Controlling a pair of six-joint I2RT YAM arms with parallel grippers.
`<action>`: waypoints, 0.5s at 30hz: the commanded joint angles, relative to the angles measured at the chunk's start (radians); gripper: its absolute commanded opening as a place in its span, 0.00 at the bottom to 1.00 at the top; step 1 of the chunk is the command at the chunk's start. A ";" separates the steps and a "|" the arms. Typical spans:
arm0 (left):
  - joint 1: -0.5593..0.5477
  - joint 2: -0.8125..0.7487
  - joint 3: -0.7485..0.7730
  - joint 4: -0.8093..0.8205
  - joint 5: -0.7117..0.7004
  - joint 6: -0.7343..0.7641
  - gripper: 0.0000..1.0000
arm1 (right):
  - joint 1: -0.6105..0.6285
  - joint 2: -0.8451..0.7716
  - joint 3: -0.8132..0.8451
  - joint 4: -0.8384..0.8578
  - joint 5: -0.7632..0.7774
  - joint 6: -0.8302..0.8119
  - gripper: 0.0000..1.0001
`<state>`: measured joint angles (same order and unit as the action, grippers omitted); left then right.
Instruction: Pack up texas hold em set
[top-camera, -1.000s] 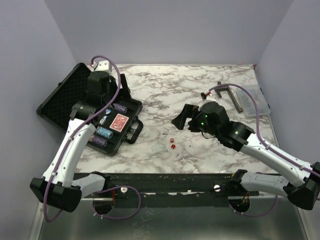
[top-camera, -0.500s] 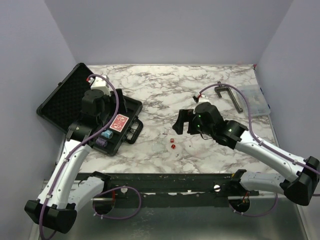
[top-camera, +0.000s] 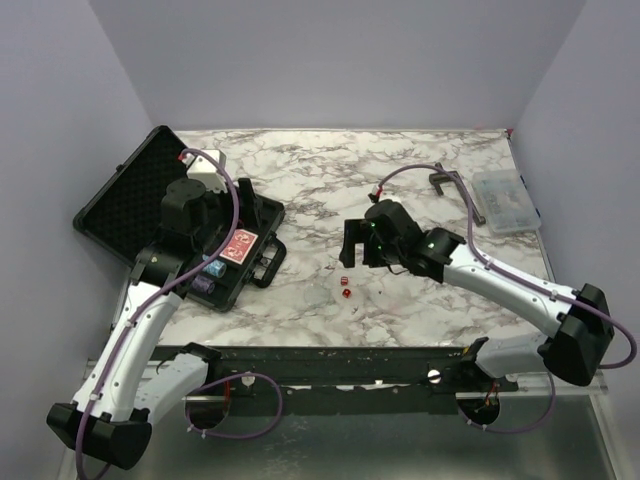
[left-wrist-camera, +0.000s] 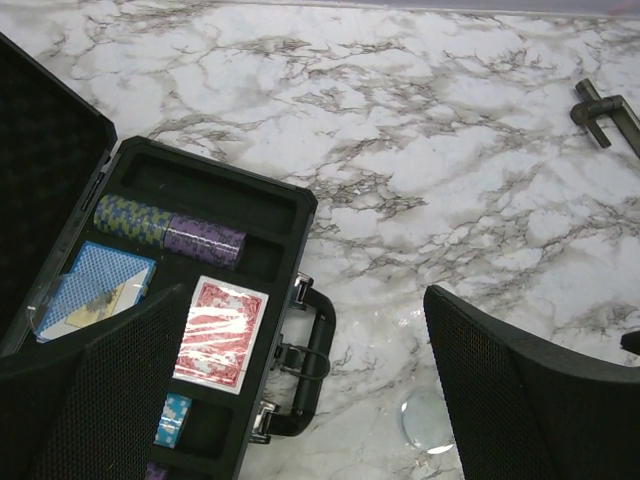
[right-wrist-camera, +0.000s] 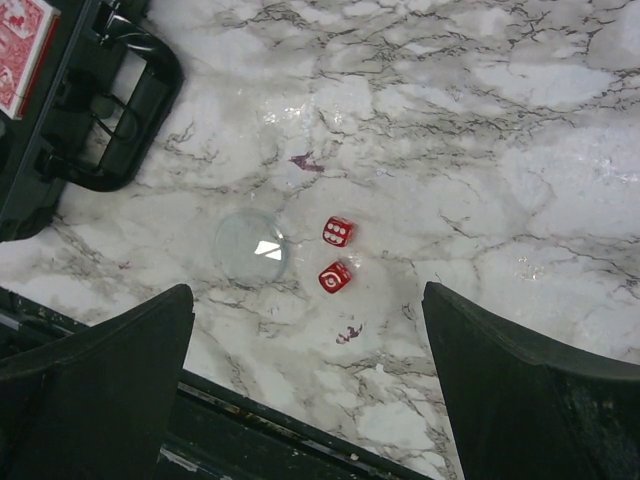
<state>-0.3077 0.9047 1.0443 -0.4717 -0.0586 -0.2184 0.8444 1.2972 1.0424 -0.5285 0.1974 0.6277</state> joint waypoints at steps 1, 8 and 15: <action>-0.026 -0.021 -0.015 0.016 0.029 0.026 0.99 | 0.005 0.069 0.053 -0.059 0.011 0.028 1.00; -0.060 -0.026 -0.024 0.016 -0.021 0.043 0.99 | 0.005 0.159 0.063 -0.065 0.019 0.072 0.93; -0.073 -0.030 -0.025 0.016 -0.029 0.050 0.98 | 0.005 0.255 0.058 -0.034 -0.003 0.110 0.71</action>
<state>-0.3725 0.8936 1.0309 -0.4671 -0.0620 -0.1883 0.8444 1.5005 1.0782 -0.5697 0.1967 0.6991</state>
